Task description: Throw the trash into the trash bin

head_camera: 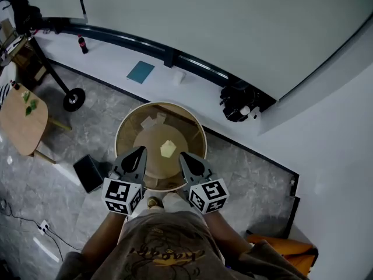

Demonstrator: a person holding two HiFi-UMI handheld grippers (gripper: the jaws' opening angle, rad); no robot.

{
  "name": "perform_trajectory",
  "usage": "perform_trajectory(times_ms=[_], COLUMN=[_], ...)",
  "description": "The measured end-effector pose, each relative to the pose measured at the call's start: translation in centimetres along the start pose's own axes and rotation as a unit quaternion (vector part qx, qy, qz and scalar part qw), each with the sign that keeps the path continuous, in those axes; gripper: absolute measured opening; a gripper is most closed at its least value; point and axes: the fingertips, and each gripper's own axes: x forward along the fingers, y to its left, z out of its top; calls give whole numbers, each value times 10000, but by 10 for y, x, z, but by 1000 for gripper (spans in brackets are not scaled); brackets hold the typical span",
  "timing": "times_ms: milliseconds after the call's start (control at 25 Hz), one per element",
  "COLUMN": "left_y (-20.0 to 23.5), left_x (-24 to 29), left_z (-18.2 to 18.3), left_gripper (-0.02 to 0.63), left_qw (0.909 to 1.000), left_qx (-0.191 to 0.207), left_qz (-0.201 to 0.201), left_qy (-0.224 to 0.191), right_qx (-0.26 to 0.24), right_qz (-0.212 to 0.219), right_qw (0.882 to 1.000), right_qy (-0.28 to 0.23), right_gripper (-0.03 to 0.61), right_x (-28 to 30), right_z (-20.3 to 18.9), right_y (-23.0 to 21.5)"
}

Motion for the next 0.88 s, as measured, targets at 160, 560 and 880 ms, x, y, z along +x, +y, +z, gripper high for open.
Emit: perform_trajectory(times_ms=[160,560,880], left_y=[13,39,60], left_x=[23,75,122], left_z=[-13,-86,-172], left_gripper=[20,20,20], left_qw=[9999,9993,9974], left_qx=[-50,-208,-503], left_qz=[65,174,339], left_qy=[80,267,394], right_qx=[-6,-49,-15], right_qz=[61,199,263], right_qw=[10000,9996,9991], right_qy=[73,181,330], right_gripper=[18,18,18], right_x=[20,72,107], right_z=[-6,-49,-120], right_y=[-15,-47,-77])
